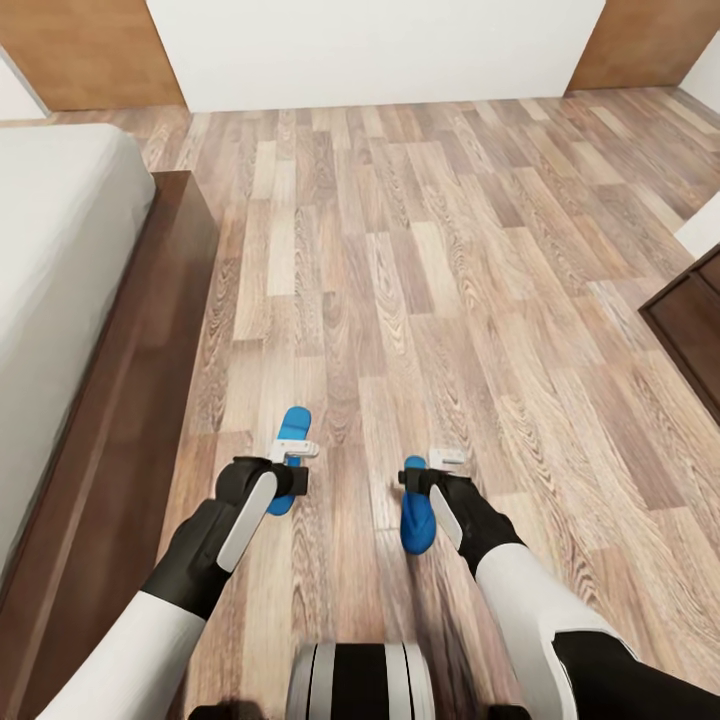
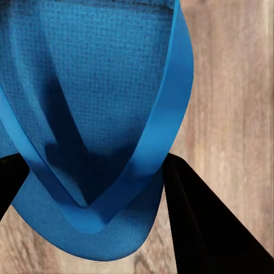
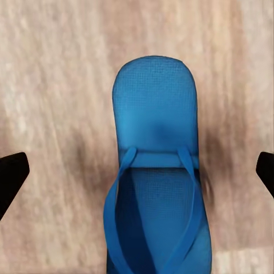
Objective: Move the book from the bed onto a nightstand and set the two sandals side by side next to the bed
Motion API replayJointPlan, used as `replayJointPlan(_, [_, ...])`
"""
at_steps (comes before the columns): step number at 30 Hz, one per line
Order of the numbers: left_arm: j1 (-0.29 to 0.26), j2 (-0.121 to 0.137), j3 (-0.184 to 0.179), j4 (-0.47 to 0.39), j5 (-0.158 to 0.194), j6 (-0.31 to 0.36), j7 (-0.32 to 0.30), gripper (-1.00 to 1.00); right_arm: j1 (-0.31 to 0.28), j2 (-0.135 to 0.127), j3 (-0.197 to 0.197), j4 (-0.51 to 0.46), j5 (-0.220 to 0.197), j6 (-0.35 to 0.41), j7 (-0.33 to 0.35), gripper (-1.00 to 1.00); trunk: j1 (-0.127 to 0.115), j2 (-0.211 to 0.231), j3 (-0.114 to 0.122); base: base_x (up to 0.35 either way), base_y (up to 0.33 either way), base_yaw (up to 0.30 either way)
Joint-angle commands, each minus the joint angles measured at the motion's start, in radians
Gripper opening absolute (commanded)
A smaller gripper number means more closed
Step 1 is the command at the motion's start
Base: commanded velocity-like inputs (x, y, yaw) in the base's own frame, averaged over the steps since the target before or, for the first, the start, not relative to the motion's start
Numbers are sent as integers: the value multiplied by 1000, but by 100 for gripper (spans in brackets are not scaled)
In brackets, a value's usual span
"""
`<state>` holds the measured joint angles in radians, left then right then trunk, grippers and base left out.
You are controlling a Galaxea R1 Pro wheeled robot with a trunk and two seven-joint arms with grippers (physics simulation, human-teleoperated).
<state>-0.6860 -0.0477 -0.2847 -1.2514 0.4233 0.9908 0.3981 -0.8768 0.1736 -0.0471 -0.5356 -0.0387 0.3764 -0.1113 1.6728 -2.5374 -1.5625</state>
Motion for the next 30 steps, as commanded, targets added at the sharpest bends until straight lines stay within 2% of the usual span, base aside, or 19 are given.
replayJointPlan(1, [0, 1, -1, -10, 9, 4, 8, -100, 1, 1, -3, -1, -4, 0, -3, 100, 0, -1, -5, 0, 0, 0])
replayJointPlan(4, [2, 4, -1, -37, 8, 6, 7, -100, 3, 1, -2, 4, -3, -12, -2, 100, 2, -1, -16, 0, 0, 0])
replayJointPlan(14, [3, 6, 1, -50, 8, 8, 7, -100, 4, 1, -1, 14, -3, -14, -1, 100, 6, -4, -55, 0, 0, 0])
replayJointPlan(23, [3, 6, 1, -50, 6, 8, 10, -100, 10, 1, 0, 19, -3, -5, -2, 100, 6, -4, -55, 0, 0, 0])
replayJointPlan(30, [3, 5, 1, -49, 5, 8, 10, -100, 11, 1, 1, 35, -3, -4, -2, 100, 9, -5, -82, 0, 0, 0])
